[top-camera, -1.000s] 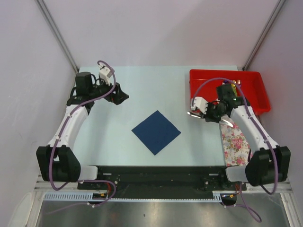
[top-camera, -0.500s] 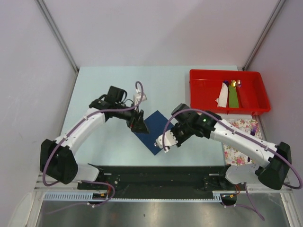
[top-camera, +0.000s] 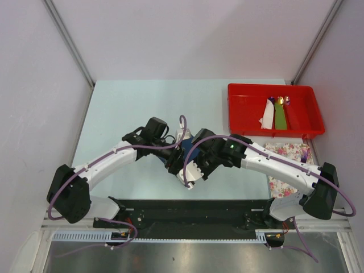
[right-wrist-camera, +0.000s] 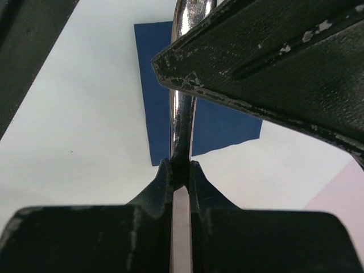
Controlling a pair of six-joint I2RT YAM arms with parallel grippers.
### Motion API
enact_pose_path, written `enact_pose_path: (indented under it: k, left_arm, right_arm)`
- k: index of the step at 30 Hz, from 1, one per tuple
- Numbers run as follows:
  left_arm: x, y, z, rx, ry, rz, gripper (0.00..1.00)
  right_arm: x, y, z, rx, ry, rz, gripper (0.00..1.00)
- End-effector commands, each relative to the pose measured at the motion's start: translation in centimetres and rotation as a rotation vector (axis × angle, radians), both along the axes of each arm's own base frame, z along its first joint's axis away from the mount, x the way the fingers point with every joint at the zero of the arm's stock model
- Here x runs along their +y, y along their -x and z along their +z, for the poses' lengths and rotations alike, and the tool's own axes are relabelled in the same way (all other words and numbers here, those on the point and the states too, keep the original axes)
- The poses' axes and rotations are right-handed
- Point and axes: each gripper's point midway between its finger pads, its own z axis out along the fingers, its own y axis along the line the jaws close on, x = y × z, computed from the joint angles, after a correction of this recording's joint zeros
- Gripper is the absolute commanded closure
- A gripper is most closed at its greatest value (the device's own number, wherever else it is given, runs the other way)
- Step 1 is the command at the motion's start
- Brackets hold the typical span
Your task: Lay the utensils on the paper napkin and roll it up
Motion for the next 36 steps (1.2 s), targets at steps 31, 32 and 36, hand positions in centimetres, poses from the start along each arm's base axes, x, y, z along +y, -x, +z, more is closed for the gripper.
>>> enact_pose_path:
  k: [31,32,36]
  left_arm:
    - [-1.8,-1.2,3.2,-0.059,0.193,0.106,1.0]
    - [-1.7,-1.7,3.5,-0.093,0.225,0.126,1.0]
    - [-0.3,-4.0,6.5,-0.217,0.336,0.283,1.0]
  right_arm:
    - [2.1,-4.1,7.5,-0.25,-0.3,-0.226,0.33]
    - [2.1,-4.8,8.8,-0.264,-0.363,-0.269,0.26]
    - [1.3,-7.2,13.5,-0.203,-0.651,-0.529,0.01]
